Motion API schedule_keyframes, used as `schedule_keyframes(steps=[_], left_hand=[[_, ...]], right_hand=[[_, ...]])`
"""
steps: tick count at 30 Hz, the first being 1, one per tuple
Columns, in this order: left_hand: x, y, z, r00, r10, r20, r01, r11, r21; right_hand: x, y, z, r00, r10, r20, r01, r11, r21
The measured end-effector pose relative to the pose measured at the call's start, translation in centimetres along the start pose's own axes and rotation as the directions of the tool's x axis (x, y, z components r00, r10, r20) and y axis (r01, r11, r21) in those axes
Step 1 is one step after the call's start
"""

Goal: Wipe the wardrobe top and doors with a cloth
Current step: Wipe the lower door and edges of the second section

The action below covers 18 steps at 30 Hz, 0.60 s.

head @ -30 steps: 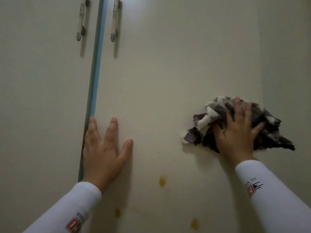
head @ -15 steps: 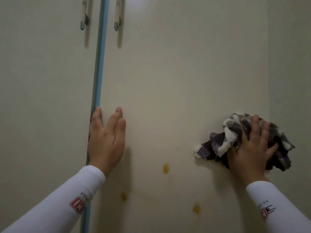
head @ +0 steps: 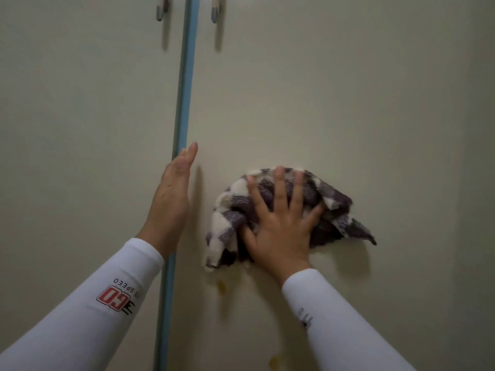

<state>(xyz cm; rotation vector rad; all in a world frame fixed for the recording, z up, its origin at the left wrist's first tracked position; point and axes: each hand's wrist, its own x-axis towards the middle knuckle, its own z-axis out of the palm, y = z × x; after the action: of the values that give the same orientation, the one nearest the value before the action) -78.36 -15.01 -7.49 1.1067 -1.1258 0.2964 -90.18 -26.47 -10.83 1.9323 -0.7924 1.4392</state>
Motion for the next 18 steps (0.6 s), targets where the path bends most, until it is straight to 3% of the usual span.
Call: schedule_keyframes(steps=[2, 7, 12, 14, 18], left_hand=[[-0.1, 0.0, -0.3, 1.000, -0.001, 0.021, 0.002, 1.000, -0.031], [-0.3, -0.2, -1.5, 0.989, 0.042, 0.139, -0.062, 0.988, 0.144], [-2.0, -0.9, -2.7, 0.954, 0.163, 0.252, -0.277, 0.803, 0.528], [-2.5, -1.0, -2.7, 0.957, 0.161, 0.240, -0.276, 0.754, 0.596], [-2.5, -0.8, -1.8, 0.976, 0.099, 0.194, -0.201, 0.753, 0.626]], right_hand=[[0.4, -2.1, 0.2, 0.999, -0.047, 0.010, 0.047, 0.999, 0.001], [0.8, -6.5, 0.8, 0.996, -0.089, 0.024, 0.089, 0.996, 0.009], [0.4, -8.6, 1.2, 0.996, -0.067, 0.066, 0.067, 0.998, 0.004], [-0.5, -8.9, 1.3, 0.995, -0.054, 0.083, 0.053, 0.998, 0.023], [-4.5, -9.1, 1.7, 0.993, -0.080, 0.086, 0.073, 0.994, 0.086]])
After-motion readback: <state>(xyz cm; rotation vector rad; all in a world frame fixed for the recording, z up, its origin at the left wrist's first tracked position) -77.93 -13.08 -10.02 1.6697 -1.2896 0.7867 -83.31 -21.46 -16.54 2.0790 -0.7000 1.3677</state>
